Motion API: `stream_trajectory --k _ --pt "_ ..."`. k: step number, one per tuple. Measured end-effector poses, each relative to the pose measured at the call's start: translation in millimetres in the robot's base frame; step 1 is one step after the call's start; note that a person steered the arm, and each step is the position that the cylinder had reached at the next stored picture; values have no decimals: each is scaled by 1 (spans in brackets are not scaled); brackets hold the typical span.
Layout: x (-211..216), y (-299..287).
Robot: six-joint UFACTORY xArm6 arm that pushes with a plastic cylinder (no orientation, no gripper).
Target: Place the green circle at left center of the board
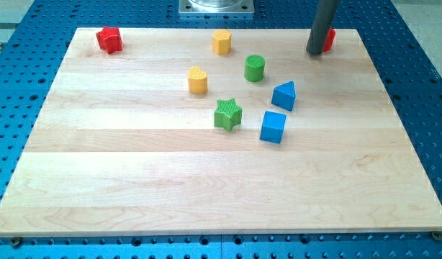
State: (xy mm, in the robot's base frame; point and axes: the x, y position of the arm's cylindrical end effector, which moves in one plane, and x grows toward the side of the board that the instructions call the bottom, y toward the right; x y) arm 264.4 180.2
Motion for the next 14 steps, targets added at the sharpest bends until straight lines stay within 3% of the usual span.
stream_trajectory --k 1,2,3,4,5,9,10,11,12,13,14 --pt "6 -63" --pt "10 -89" --pt "65 -84" --pt "117 -126" --pt "126 -156" --pt "100 -157" --pt "114 -201" --pt "119 -156" --pt "71 -92" --pt "49 -122" --pt "53 -177"
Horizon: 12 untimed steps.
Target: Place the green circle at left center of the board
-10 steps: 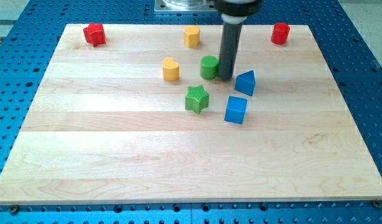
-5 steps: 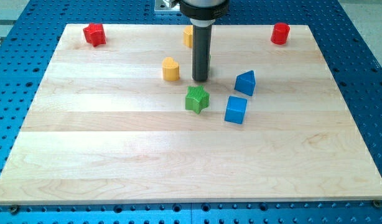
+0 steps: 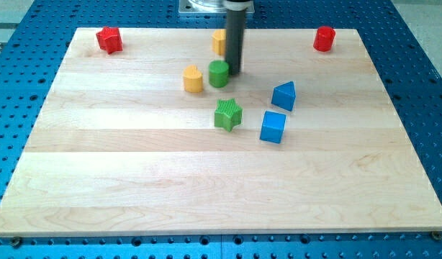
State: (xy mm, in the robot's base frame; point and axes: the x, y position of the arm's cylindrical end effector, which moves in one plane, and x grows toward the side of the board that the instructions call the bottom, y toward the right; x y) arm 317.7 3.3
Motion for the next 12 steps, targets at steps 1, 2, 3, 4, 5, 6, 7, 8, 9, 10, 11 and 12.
stream_trajectory --k 1,2,3,4,5,6,7,8,9,10,11,12 --pt "45 -49" --pt "83 -83" --pt "88 -26" --pt "96 -41" --pt "134 -33" --pt "149 -57" --pt "153 -71" --pt "122 -130" --pt "105 -155" --pt "106 -125" --pt "133 -109" --pt "152 -113"
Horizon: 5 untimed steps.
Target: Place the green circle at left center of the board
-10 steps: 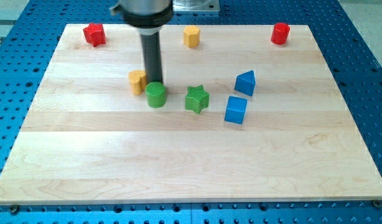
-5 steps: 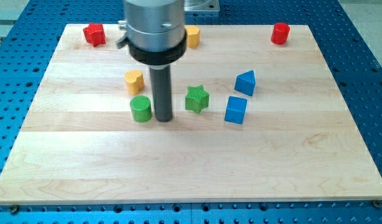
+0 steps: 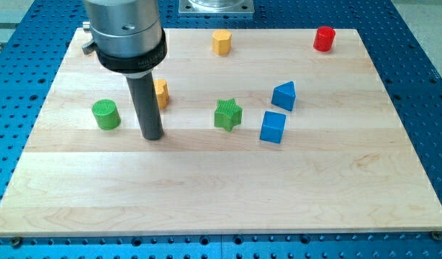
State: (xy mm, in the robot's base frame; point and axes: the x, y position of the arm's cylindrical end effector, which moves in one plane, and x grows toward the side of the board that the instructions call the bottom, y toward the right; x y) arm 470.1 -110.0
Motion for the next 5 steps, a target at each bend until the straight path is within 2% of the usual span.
stream_trajectory --k 1,2,3,5 --pt "-44 -60" --pt "-47 -92" --pt "-42 -85" --pt "-60 -119"
